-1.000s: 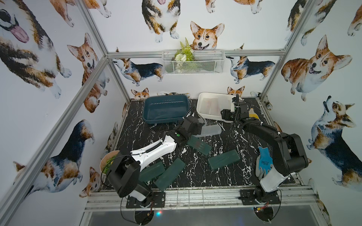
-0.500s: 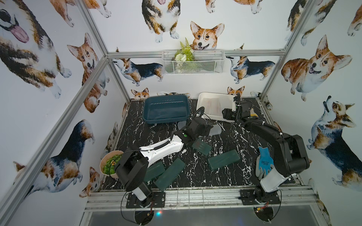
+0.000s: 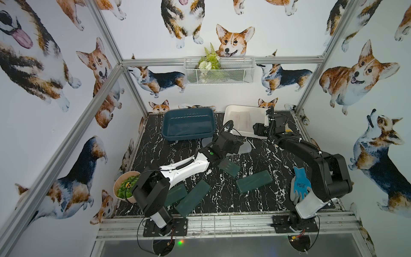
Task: Place the pencil cases by color into the storage box
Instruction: Place the pencil case at the storage box.
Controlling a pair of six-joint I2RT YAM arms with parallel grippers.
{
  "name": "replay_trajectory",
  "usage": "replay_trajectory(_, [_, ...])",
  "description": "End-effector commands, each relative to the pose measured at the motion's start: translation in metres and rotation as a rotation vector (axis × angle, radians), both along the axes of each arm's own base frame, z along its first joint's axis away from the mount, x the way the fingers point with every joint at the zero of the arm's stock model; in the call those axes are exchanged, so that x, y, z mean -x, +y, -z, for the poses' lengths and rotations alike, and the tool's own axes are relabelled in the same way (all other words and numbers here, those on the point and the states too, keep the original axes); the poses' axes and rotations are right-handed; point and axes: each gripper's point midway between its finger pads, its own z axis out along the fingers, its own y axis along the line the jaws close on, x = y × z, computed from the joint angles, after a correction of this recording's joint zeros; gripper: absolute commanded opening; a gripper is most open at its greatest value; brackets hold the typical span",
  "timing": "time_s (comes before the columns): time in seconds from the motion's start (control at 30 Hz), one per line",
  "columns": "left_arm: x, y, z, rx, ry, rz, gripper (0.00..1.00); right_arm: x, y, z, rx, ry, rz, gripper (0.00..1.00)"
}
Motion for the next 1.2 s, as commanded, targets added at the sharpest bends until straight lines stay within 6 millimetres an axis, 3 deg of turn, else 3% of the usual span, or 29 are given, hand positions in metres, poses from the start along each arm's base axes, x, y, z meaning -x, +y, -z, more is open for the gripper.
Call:
replay_trajectory(0.0, [-0.006, -0.012, 0.0, 0.009, -0.019, 0.025, 1.0, -0.002, 0.002, -0.01, -0.021, -0.022, -0.006, 0.64])
replay_trajectory(0.13, [-0.009, -0.018, 0.002, -0.005, -0.015, 0.038, 1.0, -0.002, 0.006, -0.01, -0.043, -0.016, -0.013, 0.64])
replay_trajectory(0.33, [-0.008, -0.012, -0.02, 0.023, -0.07, 0.029, 1.0, -0.003, 0.006, 0.0, -0.033, 0.009, -0.019, 0.64])
replay_trajectory(0.97, [-0.008, -0.007, -0.012, 0.0, -0.059, 0.029, 1.0, -0.015, 0.016, 0.006, -0.048, 0.025, -0.041, 0.64])
replay_trajectory(1.0, [-0.006, -0.005, -0.026, 0.023, -0.077, 0.028, 1.0, -0.015, 0.016, 0.007, -0.044, 0.025, -0.041, 0.64])
replay_trajectory(1.17, [-0.008, 0.002, -0.026, 0.057, -0.085, 0.022, 1.0, -0.017, 0.015, 0.01, -0.027, 0.04, -0.038, 0.64])
